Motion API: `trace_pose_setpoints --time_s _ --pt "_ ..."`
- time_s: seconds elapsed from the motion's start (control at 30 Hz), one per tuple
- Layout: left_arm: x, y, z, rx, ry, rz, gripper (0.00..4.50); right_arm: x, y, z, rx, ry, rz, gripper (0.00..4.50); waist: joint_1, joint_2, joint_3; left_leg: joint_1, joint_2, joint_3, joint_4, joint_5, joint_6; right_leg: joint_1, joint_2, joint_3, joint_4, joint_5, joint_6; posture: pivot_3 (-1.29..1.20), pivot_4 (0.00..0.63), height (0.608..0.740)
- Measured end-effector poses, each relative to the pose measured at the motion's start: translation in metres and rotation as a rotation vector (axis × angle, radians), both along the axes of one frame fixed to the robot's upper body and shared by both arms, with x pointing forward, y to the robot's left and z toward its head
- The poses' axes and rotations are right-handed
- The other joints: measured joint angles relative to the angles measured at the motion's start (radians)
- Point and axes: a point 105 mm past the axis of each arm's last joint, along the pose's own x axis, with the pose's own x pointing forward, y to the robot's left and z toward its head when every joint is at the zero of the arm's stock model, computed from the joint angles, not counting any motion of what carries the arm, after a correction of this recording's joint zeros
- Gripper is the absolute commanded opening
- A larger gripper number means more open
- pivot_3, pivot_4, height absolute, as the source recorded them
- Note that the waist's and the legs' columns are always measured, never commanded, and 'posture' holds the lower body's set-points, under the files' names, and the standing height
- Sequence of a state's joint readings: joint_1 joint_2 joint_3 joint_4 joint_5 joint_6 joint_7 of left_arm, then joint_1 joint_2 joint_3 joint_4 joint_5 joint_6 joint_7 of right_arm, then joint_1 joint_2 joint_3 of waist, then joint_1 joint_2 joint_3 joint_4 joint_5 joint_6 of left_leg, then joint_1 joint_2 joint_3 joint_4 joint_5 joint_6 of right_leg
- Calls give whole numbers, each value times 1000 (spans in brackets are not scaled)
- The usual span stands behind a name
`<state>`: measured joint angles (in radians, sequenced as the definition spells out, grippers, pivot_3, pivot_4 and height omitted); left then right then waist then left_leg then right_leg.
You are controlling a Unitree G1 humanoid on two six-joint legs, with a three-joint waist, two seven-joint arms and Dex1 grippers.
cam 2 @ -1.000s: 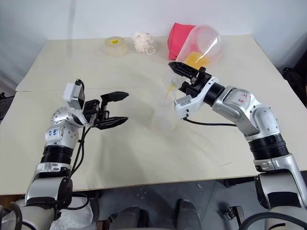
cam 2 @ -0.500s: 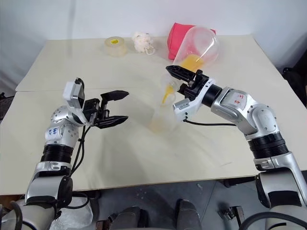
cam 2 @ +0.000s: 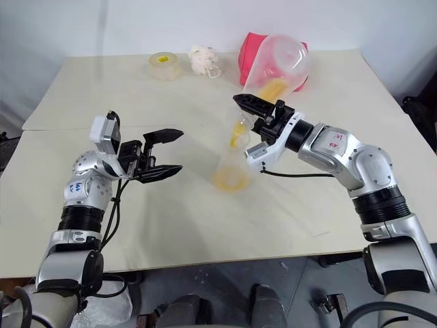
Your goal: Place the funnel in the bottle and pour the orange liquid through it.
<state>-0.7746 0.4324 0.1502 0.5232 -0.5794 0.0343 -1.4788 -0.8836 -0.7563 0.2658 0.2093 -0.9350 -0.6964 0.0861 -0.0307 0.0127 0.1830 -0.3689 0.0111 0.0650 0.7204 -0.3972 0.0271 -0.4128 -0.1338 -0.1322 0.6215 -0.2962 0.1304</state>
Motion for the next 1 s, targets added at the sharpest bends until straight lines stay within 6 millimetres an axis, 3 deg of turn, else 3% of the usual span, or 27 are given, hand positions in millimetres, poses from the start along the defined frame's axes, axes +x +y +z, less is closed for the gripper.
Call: trace_pose_setpoints --time_s 1.0 --pt "8 11 -10 85 39 75 4500 0 -2 8 -21 -58 8 2462 -1 0 0 0 0 1 0 0 0 0 0 0 0 0 0 0 150 740"
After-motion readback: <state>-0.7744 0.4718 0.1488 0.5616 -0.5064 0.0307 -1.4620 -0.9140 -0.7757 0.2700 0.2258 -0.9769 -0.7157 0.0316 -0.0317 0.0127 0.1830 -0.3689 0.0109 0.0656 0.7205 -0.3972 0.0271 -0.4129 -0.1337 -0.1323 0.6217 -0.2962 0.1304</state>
